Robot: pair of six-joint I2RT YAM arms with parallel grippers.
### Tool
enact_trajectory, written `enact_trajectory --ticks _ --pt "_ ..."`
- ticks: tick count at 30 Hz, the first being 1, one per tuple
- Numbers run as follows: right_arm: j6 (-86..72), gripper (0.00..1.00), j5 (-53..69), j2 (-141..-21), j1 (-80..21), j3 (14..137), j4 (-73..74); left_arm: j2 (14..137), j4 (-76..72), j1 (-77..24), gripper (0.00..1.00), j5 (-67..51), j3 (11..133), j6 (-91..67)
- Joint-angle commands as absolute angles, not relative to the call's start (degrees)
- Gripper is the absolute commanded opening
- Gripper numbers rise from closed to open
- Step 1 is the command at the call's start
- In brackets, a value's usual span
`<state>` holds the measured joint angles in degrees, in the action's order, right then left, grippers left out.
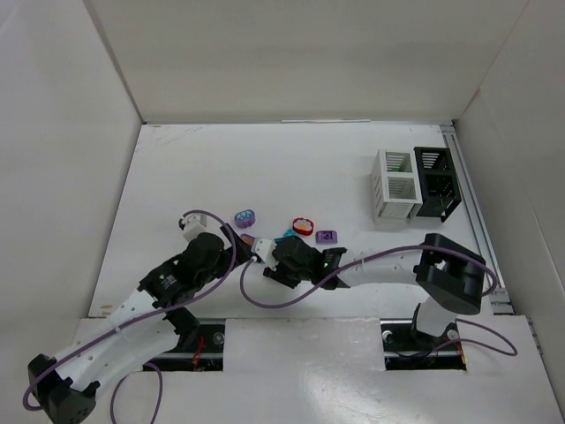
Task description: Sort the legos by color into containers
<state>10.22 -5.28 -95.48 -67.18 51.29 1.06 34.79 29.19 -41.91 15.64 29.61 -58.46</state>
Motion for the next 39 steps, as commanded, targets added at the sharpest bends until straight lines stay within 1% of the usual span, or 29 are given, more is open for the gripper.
enact_trajectory --ticks 1,2,4,6,9,10,11,13,14,16,17,18,21,24,26,27,32,33,37,38,39 --pt "10.5 0.33 -6.2 -91.3 -67.7 53.5 0.9 34.2 28.5 -41.9 0.99 16.3 31.3 -57.1" --pt "11.2 0.29 -5.2 -90.2 -67.7 53.5 0.9 34.2 27.7 -41.9 0.99 15.6 31.3 -56.6" --pt "12.4 0.29 -3.0 -87.7 -68.2 53.5 0.9 33.7 25.5 -41.9 0.99 13.9 31.3 -55.3" --pt "14.1 0.26 -1.9 -83.2 -68.2 53.5 0.9 32.0 21.3 -41.9 0.99 10.6 30.6 -51.6" --pt "14.6 0.26 1.7 -76.3 -65.6 53.5 2.2 29.3 14.9 -41.9 0.99 5.2 28.5 -45.1" --pt "14.6 0.26 7.8 -74.9 -64.1 53.5 2.2 27.0 9.5 -41.9 0.99 0.7 27.9 -43.2" --pt "14.6 0.26 11.7 -73.7 -60.5 53.5 2.2 25.8 6.5 -41.9 0.99 -2.0 27.2 -41.3" --pt "14.6 0.26 18.6 -70.8 -57.1 52.9 2.2 22.2 -1.6 -41.9 0.99 -9.4 24.9 -37.9" --pt "14.6 0.26 26.2 -70.1 -55.6 52.9 1.5 21.2 -3.9 -41.9 0.99 -11.5 24.1 -35.9" --pt "15.3 0.26 35.5 -68.7 -51.3 52.9 -0.5 19.4 -7.2 -41.9 0.99 -14.3 22.9 -34.1" --pt "14.8 0.26 43.4 -68.6 -50.3 52.9 -1.1 18.3 -9.7 -41.9 0.99 -17.4 22.2 -33.1" --pt "14.8 0.26 46.7 -68.6 -48.7 52.9 -1.8 18.3 -11.0 -41.9 0.99 -18.9 22.1 -31.3" --pt "13.4 0.26 54.9 -68.6 -48.7 54.4 -2.3 16.9 -16.9 -41.9 0.99 -26.6 20.7 -28.5" --pt "12.8 0.26 59.6 -69.8 -48.7 56.3 -3.0 17.5 -19.2 -41.9 0.99 -28.9 19.3 -25.1" --pt "11.5 0.26 59.6 -69.2 -48.2 56.3 -3.0 18.4 -19.2 -41.9 0.96 -29.9 19.3 -22.8" --pt "10.9 0.27 59.6 -69.2 -48.2 56.3 -3.5 19.2 -19.2 -41.9 0.96 -31.4 19.3 -22.8" --pt "10.4 0.27 61.3 -69.2 -48.2 56.9 -3.5 20.7 -22.6 -41.9 0.85 -35.2 19.3 -21.2" --pt "10.4 0.27 61.3 -69.7 -48.2 56.9 -3.5 20.7 -23.2 -41.9 0.79 -35.7 19.3 -20.7" --pt "9.8 0.27 61.8 -70.2 -48.2 56.9 -3.5 20.7 -23.7 -41.9 0.70 -35.7 19.3 -20.0" --pt "9.8 0.27 61.1 -70.2 -48.2 56.9 -3.5 20.7 -23.2 -41.9 0.61 -35.7 19.3 -20.0" --pt "9.8 0.27 61.1 -70.2 -48.2 56.9 -3.5 20.7 -22.5 -41.9 0.57 -35.7 19.9 -20.0"
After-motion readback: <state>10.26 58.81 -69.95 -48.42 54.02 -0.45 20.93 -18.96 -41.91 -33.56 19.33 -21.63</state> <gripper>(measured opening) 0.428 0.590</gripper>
